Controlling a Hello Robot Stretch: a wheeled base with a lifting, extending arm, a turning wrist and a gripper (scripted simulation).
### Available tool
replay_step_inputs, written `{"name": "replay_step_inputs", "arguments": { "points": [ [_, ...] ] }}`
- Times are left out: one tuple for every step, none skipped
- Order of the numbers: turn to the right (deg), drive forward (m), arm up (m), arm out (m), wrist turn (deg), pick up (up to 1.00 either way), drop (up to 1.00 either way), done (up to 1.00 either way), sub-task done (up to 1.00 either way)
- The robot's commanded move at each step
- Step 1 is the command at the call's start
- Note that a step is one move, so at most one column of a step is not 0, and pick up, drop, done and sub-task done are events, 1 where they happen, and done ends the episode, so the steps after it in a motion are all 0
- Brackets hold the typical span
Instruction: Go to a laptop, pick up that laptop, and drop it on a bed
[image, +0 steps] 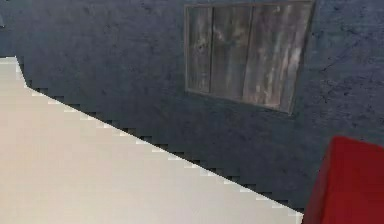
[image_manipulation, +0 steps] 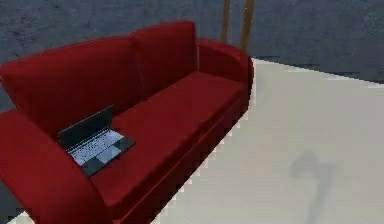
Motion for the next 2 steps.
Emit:
{"name": "replay_step_inputs", "arguments": {
  "points": [
    [45.0,0.0,0.0,0.0,0.0,0.0,0.0,0.0,0.0],
    [45.0,0.0,0.0,0.0,0.0,0.0,0.0,0.0,0.0]
  ]
}}
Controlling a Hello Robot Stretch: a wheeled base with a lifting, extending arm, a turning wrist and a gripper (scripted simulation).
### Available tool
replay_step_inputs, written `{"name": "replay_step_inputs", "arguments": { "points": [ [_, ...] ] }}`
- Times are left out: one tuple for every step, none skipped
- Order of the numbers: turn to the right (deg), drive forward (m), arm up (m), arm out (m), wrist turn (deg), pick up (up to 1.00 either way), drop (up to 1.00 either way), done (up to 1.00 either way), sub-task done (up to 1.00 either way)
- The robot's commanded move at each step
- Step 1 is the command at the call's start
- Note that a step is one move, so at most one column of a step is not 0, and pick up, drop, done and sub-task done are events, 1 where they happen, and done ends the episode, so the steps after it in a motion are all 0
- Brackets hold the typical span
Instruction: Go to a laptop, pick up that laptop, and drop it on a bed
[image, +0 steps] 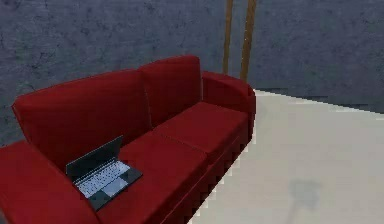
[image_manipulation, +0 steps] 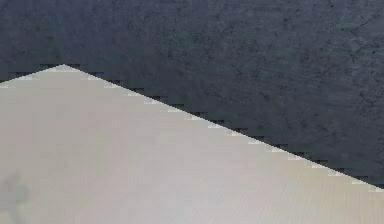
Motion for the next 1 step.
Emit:
{"name": "replay_step_inputs", "arguments": {
  "points": [
    [0.0,0.15,0.0,0.0,0.0,0.0,0.0,0.0,0.0]
  ]
}}
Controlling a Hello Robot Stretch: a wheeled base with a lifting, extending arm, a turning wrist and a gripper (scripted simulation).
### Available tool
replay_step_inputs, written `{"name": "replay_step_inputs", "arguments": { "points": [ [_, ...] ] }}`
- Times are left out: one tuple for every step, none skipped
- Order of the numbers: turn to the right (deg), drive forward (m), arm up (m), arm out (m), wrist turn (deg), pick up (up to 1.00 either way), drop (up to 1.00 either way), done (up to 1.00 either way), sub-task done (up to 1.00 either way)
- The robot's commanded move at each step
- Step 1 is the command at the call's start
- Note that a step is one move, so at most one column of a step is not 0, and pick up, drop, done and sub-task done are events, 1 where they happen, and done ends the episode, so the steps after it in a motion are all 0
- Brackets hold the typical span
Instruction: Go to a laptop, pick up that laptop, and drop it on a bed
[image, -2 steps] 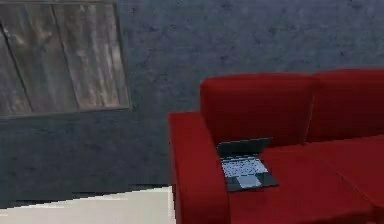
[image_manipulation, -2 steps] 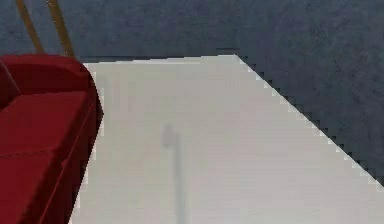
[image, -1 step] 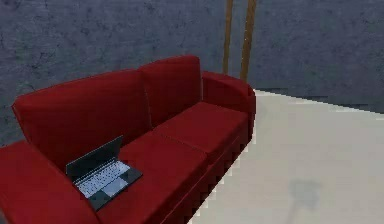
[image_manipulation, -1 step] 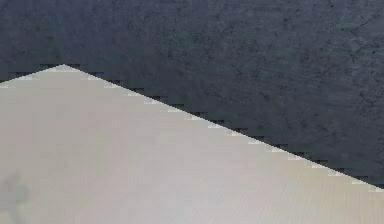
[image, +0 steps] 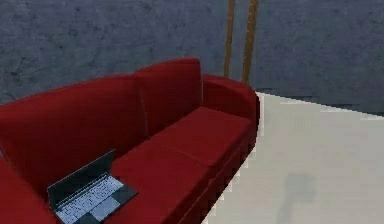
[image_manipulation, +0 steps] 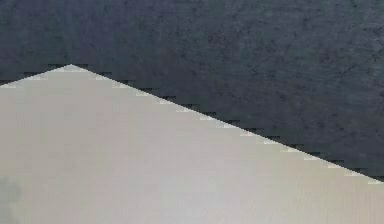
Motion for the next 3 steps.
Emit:
{"name": "replay_step_inputs", "arguments": {
  "points": [
    [-45.0,0.0,0.0,0.0,0.0,0.0,0.0,0.0,0.0],
    [-45.0,0.0,0.0,0.0,0.0,0.0,0.0,0.0,0.0],
    [-27.0,0.0,0.0,0.0,0.0,0.0,0.0,0.0,0.0]
  ]
}}
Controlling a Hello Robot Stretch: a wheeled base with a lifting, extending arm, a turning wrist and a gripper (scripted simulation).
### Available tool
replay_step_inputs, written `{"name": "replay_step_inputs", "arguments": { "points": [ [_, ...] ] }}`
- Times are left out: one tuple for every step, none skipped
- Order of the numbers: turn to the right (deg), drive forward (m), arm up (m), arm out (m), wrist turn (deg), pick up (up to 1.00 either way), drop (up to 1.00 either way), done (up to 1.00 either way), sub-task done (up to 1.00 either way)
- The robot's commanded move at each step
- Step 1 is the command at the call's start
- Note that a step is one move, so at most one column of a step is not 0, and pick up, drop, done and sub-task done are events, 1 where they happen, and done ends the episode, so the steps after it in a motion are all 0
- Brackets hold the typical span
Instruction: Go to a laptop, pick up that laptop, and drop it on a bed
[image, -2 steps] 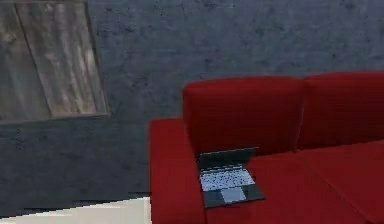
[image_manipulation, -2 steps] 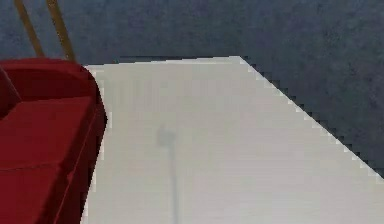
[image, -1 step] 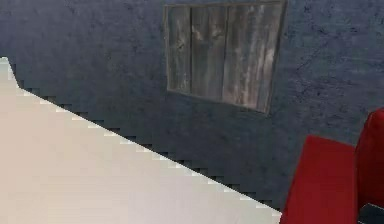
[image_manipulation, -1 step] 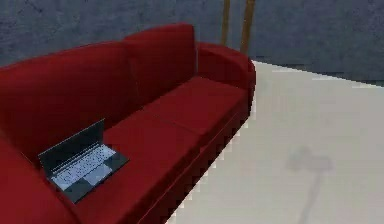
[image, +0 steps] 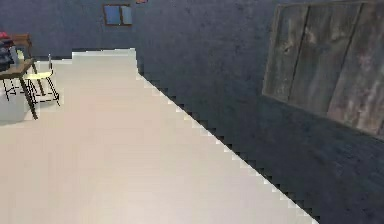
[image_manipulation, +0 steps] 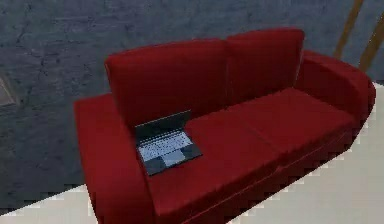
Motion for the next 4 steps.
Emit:
{"name": "replay_step_inputs", "arguments": {
  "points": [
    [45.0,0.0,0.0,0.0,0.0,0.0,0.0,0.0,0.0],
    [39.0,0.0,0.0,0.0,0.0,0.0,0.0,0.0,0.0],
    [0.0,0.35,0.0,0.0,0.0,0.0,0.0,0.0,0.0],
    [-45.0,0.0,0.0,0.0,0.0,0.0,0.0,0.0,0.0]
  ]
}}
